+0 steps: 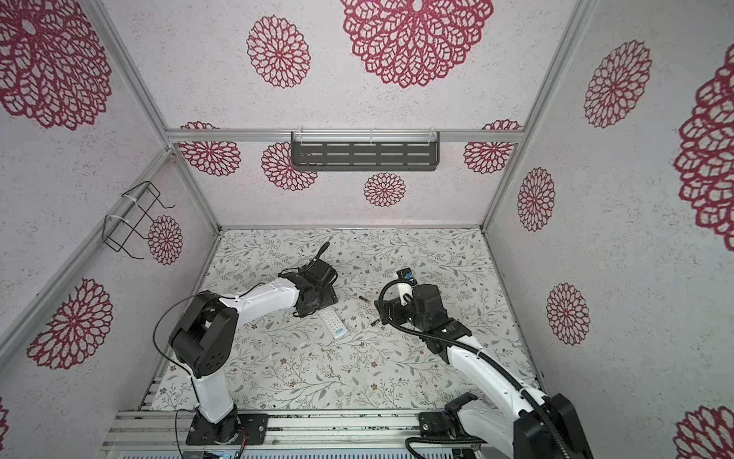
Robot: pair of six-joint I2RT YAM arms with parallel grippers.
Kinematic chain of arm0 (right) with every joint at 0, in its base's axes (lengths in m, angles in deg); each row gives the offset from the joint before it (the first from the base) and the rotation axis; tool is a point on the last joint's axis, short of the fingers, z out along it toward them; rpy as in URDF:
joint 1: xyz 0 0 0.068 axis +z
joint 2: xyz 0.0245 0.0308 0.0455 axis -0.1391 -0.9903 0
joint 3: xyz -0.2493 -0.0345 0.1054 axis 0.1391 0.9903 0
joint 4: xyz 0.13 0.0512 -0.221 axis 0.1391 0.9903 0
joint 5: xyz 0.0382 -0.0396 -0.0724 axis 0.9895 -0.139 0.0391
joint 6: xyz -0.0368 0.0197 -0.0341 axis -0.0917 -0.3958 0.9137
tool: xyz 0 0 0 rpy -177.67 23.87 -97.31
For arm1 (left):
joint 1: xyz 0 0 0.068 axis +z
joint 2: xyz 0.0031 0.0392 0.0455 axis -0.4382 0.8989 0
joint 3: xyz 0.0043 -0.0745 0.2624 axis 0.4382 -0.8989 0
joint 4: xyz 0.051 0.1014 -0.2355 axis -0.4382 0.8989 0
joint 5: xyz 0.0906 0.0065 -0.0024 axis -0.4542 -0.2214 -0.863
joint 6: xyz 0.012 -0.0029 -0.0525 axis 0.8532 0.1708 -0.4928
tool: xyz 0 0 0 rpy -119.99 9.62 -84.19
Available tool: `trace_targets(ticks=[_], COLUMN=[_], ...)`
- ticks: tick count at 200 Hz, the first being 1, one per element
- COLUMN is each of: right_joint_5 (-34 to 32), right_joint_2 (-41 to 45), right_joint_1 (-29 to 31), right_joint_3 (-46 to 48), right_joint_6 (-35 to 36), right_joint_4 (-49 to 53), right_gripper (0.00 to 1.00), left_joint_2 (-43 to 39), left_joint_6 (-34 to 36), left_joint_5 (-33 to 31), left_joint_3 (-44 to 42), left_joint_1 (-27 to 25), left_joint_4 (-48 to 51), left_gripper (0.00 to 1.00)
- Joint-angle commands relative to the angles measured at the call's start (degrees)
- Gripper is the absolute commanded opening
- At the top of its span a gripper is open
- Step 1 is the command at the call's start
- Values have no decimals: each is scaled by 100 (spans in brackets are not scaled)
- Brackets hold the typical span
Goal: Load the batteries into the remote control
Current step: 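Move the left gripper over the white remote while the right arm advances toward the batteries, then close the left gripper on the white remote's end and lift it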
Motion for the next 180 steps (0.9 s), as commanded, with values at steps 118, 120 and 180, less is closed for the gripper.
trace_targets(ticks=[118, 120, 180], right_joint_5=[-150, -156, -167], right_joint_2=[-293, -295, 29], right_joint_1=[14, 13, 11], right_joint_3=[-391, -391, -235], right_joint_6=[383, 380, 212], right_joint_4=[-55, -55, 34], right_gripper=[99, 99, 99], left_joint_2=[742, 742, 531], left_joint_6=[-394, -401, -420], left_joint_5=[78, 79, 6], left_joint_3=[190, 186, -65], left_joint_1=[-52, -53, -71], left_joint_4=[91, 88, -7], left_gripper=[66, 65, 49])
